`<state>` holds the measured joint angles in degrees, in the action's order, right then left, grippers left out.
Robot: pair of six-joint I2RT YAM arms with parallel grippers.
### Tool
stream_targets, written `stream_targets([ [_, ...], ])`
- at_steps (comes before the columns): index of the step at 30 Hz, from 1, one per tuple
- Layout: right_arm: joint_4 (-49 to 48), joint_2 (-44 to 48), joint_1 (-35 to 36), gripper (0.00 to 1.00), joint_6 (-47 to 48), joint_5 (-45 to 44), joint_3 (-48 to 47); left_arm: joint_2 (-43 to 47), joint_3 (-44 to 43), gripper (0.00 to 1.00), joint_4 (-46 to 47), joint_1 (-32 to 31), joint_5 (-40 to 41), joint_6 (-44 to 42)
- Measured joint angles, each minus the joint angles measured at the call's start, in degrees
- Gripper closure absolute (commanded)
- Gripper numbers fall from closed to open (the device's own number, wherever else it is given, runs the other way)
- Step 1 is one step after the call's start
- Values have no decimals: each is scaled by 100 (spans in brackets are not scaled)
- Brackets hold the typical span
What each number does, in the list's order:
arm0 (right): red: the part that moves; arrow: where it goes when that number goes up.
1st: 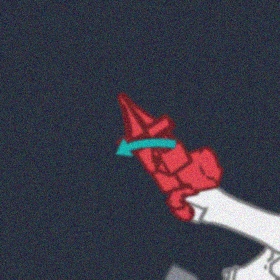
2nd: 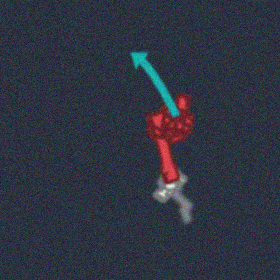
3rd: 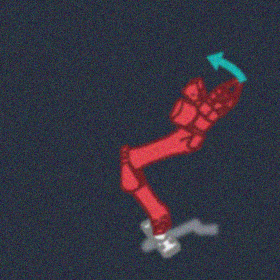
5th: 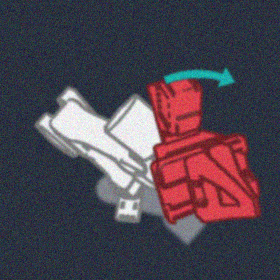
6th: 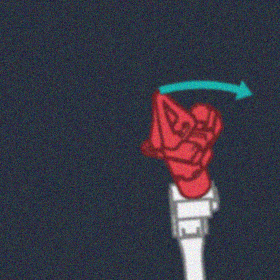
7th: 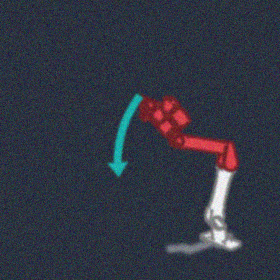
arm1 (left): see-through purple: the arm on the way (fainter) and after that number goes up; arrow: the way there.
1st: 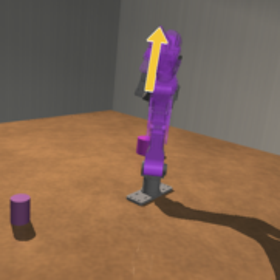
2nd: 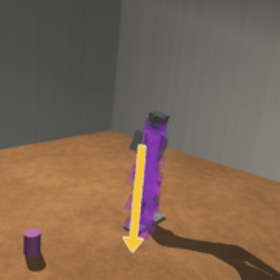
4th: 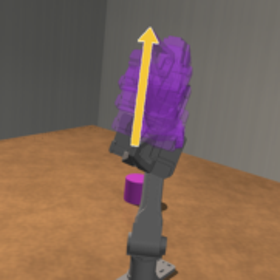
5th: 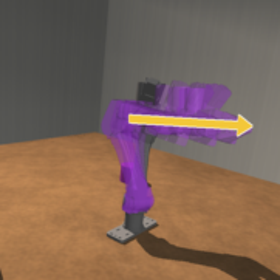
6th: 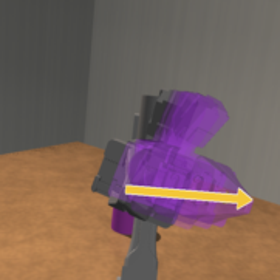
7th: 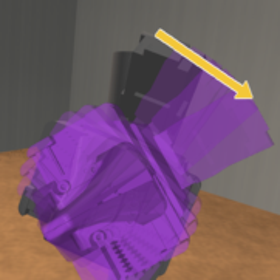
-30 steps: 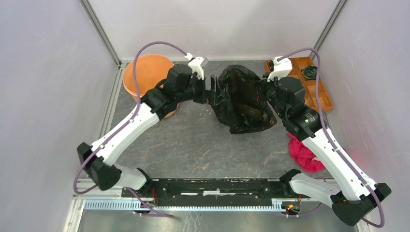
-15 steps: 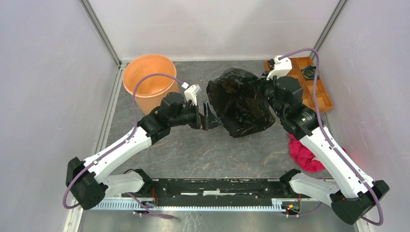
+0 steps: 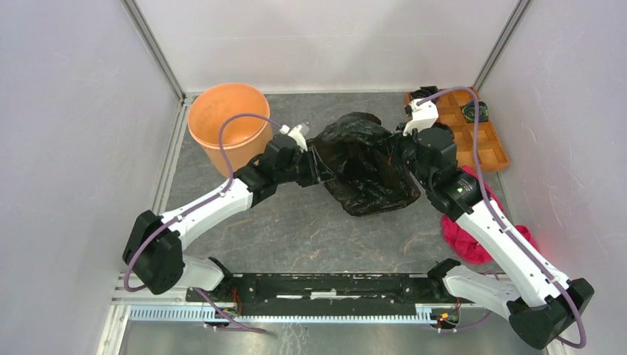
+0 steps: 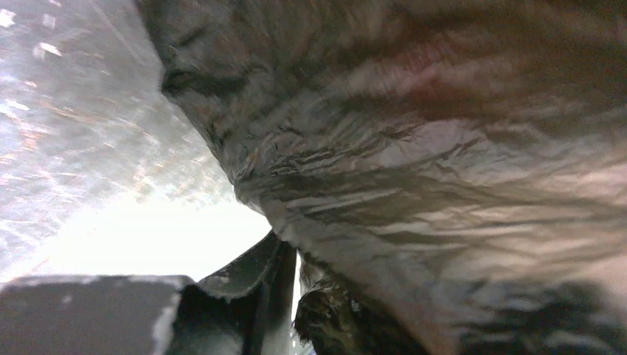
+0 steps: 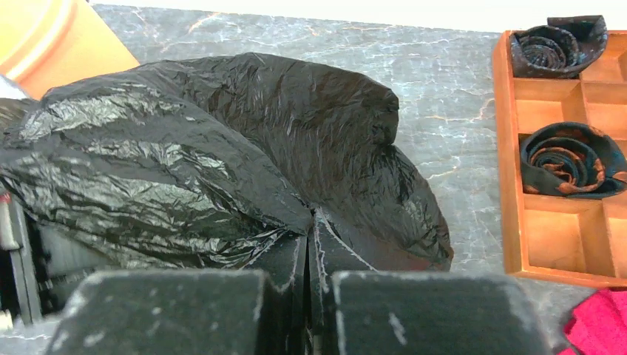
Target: Put the trash bags into the trash bin
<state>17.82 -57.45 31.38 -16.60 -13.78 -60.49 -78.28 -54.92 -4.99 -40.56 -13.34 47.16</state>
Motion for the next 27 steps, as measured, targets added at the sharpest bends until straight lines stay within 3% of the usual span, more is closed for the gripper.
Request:
stream_targets([
  [3,66,-83,-4,100,278,-149,-7,-205,-334,93,-330,520,-238,0],
  [5,439,-422,-4,100,540,-238,-584,-566,-1069,94,-645,1029,-498,17],
  [7,693,-866,-4,100,782,-286,-1534,-1054,-2406,94,-901,1425,-699,9],
  [10,525,-1023,-4,98,1075,-140,-2516,-1292,-4004,92,-804,1495,-822,-81],
  [12,149,-595,-4,97,1187,85,-2411,-964,-4325,91,-575,1272,-841,-254],
  [14,-365,87,-4,97,1217,328,-1749,-273,-3904,90,-393,1008,-837,-422],
  [18,-809,975,0,100,1185,656,-275,1034,-2159,93,-444,809,-614,-726],
  [24,-291,85,-4,100,1104,1134,699,1226,68,93,-1388,911,-31,-916],
  [27,114,-70,-4,100,1104,1469,813,1403,422,92,-2079,918,4,-1027],
])
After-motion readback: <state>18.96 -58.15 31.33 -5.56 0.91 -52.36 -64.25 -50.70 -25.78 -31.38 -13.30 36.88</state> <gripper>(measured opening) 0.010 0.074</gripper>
